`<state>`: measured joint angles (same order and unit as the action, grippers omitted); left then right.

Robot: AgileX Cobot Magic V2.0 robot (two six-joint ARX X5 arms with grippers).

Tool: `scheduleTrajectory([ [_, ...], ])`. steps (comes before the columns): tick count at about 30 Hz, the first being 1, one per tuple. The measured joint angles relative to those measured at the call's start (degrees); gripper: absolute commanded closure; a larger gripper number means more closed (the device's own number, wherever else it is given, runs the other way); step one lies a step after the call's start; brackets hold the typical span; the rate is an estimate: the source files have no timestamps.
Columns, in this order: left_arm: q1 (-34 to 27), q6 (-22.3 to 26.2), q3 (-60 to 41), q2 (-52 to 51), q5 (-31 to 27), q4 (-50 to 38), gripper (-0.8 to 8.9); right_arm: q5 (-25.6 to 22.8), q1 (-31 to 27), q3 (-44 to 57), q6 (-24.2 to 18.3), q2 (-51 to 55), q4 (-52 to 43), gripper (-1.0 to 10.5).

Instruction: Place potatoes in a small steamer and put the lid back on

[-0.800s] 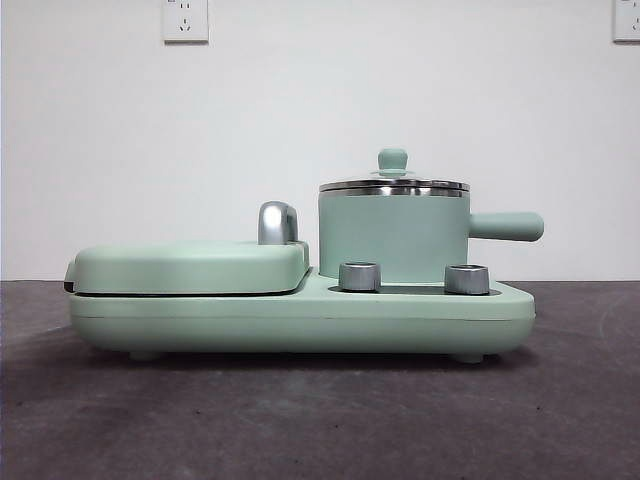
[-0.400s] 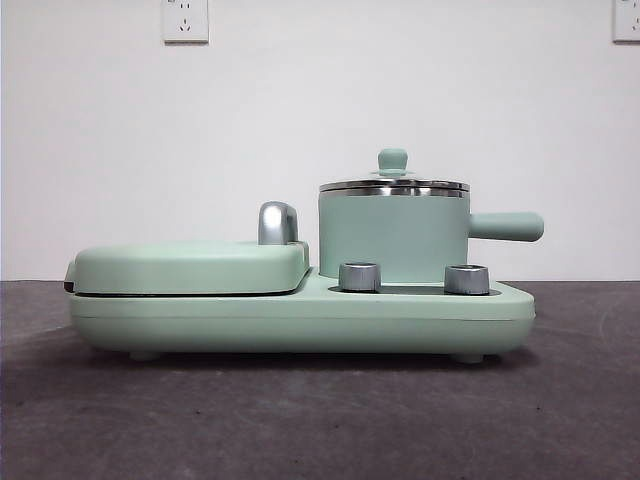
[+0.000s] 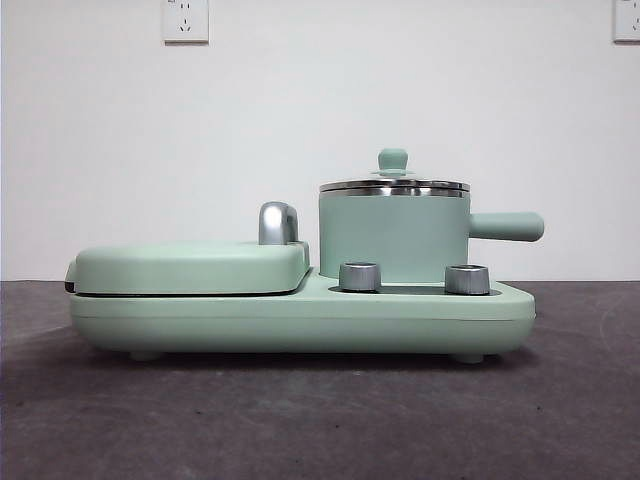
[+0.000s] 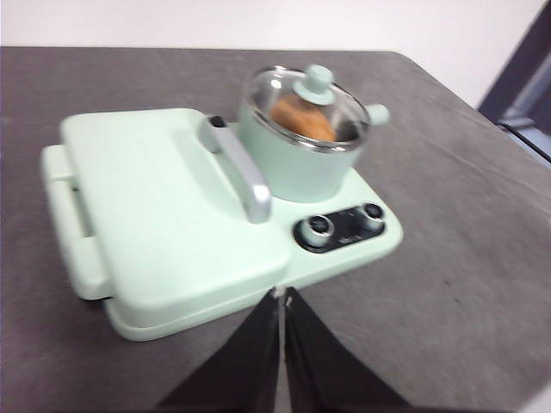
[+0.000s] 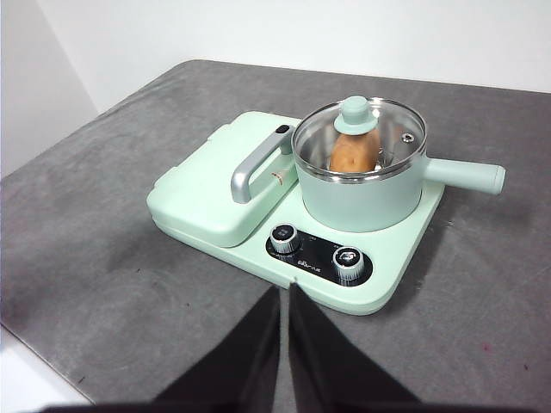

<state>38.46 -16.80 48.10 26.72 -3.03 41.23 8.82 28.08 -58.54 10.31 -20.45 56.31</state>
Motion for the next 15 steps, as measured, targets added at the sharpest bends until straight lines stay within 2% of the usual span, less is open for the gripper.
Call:
scheduleTrajectory([
  [4,-7.8,0.4,-5.1,-2.1,3.0,-6.8,8.07,0.0,0.0,0.0,0.0,0.0,0.0,9.3],
  [8,-21.0,5.1,-16.9,-8.4,2.9,-19.1,8.08,0.0,0.0,0.0,0.0,0.0,0.0,9.3],
  [11,-29.9,7.5,-26.7,-15.5,2.9,-24.4,8.07,0.0,0.0,0.0,0.0,0.0,0.0,9.3],
  [15,-35.9,9.0,-37.2,-23.8,2.2,-27.4,8.08,0.0,0.0,0.0,0.0,0.0,0.0,9.3],
])
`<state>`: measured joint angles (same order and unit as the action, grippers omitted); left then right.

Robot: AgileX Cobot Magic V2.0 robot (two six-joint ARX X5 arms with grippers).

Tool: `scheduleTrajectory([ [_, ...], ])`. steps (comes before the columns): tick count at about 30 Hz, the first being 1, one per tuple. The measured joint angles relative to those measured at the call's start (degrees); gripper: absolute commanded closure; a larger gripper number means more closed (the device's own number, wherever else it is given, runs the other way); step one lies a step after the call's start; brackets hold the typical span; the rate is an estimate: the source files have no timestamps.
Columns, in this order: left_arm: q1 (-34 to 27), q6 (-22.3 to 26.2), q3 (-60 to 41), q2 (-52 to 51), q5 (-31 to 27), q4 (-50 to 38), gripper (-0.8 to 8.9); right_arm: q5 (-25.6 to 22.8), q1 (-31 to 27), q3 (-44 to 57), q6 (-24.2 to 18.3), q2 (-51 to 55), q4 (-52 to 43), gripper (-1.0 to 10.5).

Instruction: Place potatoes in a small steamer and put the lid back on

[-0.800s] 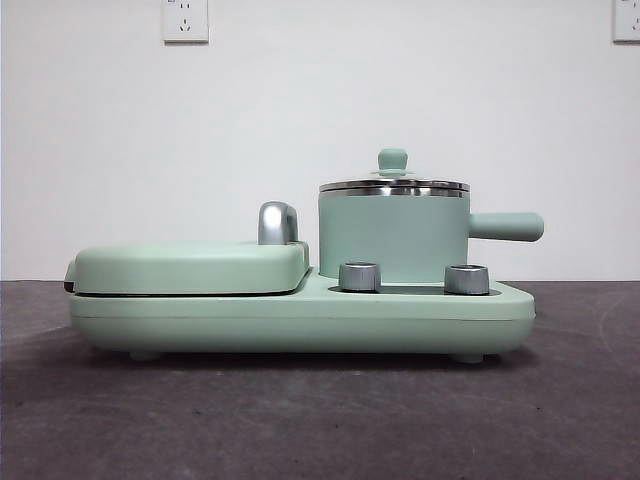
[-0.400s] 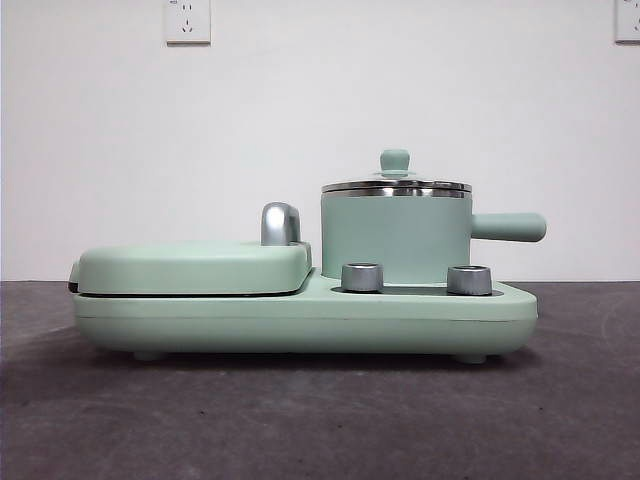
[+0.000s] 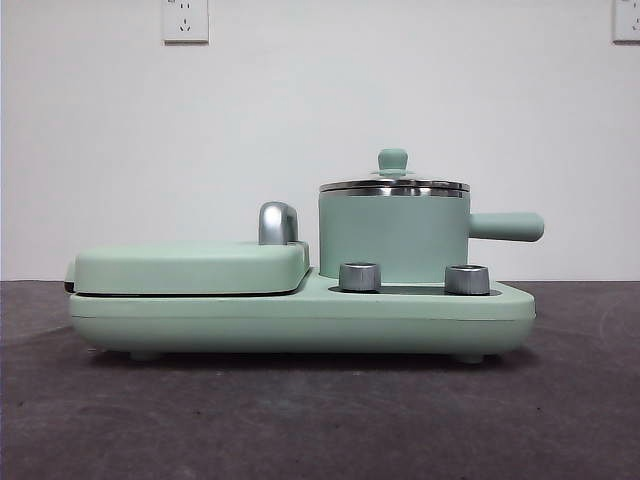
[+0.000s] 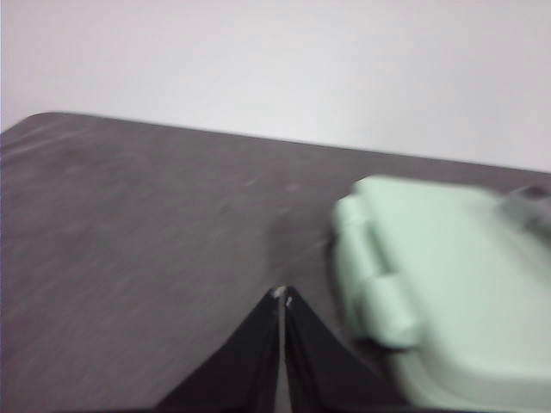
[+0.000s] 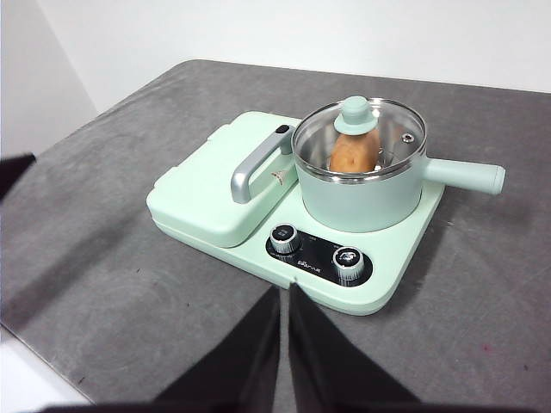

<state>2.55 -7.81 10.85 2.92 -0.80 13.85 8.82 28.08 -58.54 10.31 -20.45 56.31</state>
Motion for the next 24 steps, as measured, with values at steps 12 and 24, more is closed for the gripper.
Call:
scheduleTrajectory([
  [12,-1.4,0.3,-9.0,-2.6,0.8,-3.4,8.08,0.0,0.0,0.0,0.0,-0.1,0.0,9.3],
  [24,-1.4,6.3,-9.0,-2.6,0.8,-3.4,8.08,0.0,0.0,0.0,0.0,-0.1,0.0,9.3],
])
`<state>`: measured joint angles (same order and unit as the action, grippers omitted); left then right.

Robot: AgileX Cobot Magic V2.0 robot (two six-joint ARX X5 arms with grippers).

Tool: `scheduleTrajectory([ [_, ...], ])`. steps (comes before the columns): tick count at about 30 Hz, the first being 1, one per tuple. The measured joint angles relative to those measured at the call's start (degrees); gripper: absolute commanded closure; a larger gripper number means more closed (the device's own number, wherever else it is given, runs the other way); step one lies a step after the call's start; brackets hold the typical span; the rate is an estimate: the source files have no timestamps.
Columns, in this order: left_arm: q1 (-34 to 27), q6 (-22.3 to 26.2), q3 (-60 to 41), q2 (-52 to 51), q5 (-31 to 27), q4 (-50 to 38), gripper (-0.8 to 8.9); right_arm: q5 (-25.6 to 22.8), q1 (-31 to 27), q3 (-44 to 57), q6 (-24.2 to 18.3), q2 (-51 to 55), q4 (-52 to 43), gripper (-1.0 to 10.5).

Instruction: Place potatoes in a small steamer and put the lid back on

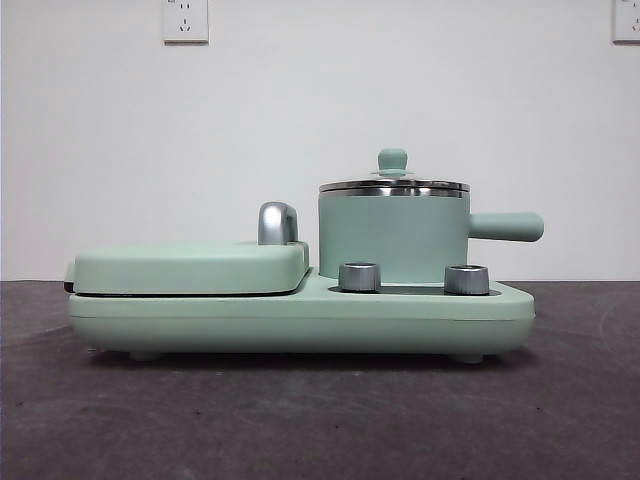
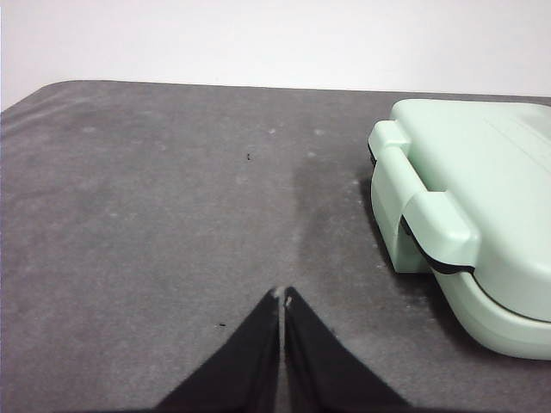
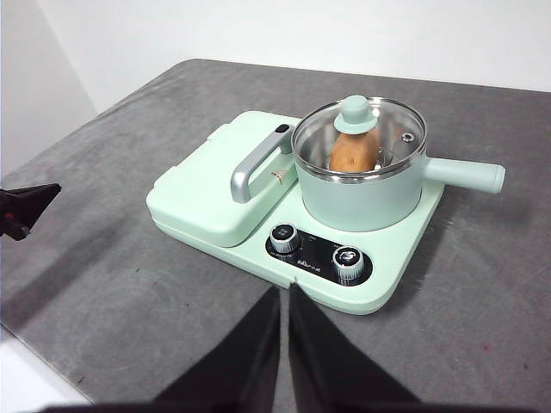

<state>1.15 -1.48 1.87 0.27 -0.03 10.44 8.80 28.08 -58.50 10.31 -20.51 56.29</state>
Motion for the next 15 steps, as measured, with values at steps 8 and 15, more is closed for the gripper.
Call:
scheduleTrajectory([
  [8,0.0,0.7,0.0,0.0,0.0,0.0,8.07,0.0,0.0,0.0,0.0,0.0,0.0,9.3],
  [15,0.0,0.7,0.0,0.0,0.0,0.0,8.08,0.0,0.0,0.0,0.0,0.0,0.0,9.3],
])
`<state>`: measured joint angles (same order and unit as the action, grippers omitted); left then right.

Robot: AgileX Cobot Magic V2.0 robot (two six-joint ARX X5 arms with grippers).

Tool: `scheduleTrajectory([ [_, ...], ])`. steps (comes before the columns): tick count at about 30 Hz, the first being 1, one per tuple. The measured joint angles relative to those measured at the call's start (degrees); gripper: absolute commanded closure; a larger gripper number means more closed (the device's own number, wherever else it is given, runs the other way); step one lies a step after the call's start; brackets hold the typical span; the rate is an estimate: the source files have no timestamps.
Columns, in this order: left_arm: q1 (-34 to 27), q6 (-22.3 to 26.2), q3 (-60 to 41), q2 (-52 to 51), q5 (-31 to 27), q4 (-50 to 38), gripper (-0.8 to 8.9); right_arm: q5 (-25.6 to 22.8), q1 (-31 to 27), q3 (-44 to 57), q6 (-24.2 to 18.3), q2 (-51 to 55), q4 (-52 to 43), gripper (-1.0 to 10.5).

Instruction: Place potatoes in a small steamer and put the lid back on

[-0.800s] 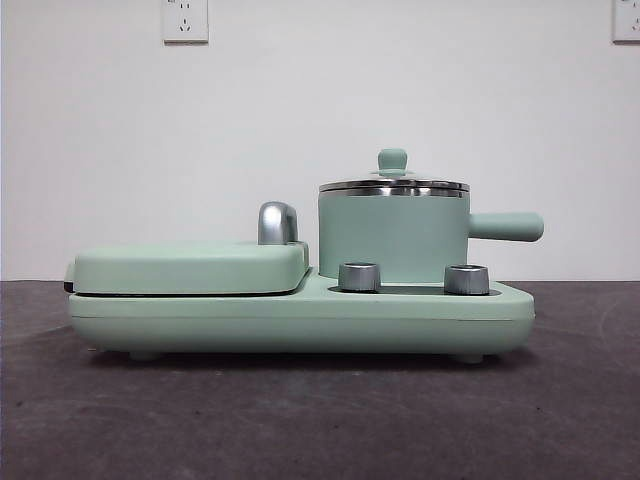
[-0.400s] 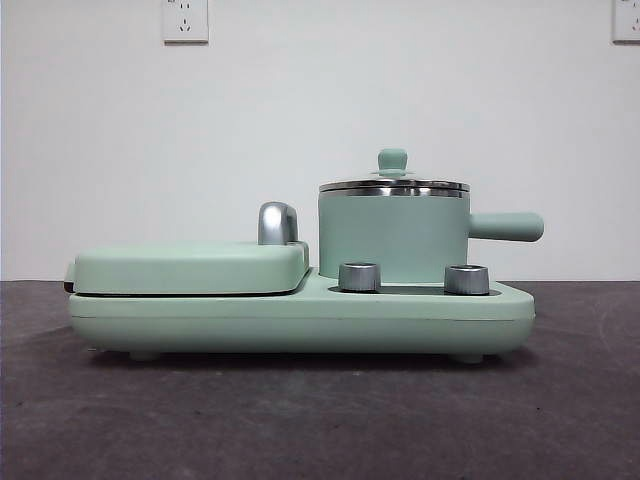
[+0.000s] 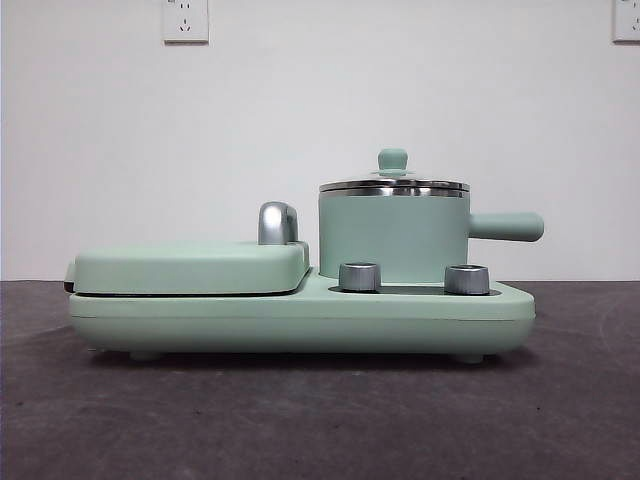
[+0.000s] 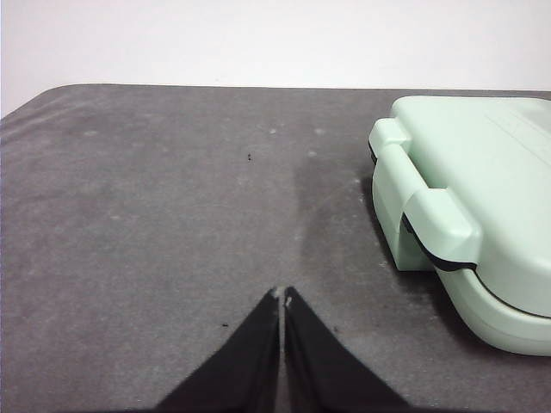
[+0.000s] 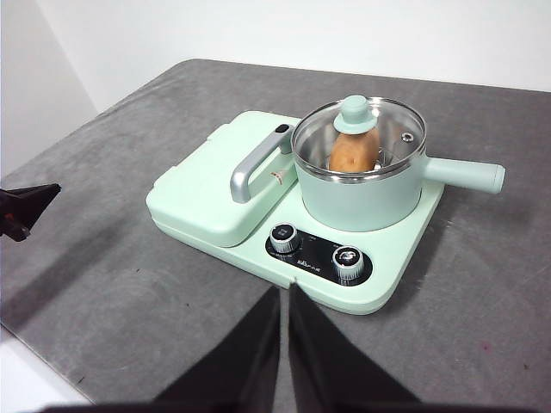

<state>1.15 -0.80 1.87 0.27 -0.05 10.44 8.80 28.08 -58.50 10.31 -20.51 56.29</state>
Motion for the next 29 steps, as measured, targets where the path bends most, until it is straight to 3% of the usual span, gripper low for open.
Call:
scheduleTrajectory([
  [8,0.0,0.0,0.0,0.0,0.0,0.0,8.08,-0.5,-0.7,0.2,0.0,0.0,-0.4,9.3],
  [12,0.0,0.0,0.0,0.0,0.0,0.0,8.08,-0.7,-9.1,3.3,0.0,0.4,-7.0,9.3],
  [15,0.0,0.0,0.0,0.0,0.0,0.0,8.08,-1.3,-17.1,11.3,-0.2,3.6,-19.6,9.3],
  [20,0.0,0.0,0.0,0.0,0.0,0.0,8.08,-1.7,-27.8,28.3,-4.1,11.1,-40.0,9.3],
  [25,0.0,0.0,0.0,0.0,0.0,0.0,8.08,-4.3,-33.0,43.7,-6.6,14.3,-39.8,9.3],
  [29,0.0,0.0,0.0,0.0,0.0,0.0,8.07,-4.3,-33.4,51.1,-7.3,16.2,-40.0,9.3],
])
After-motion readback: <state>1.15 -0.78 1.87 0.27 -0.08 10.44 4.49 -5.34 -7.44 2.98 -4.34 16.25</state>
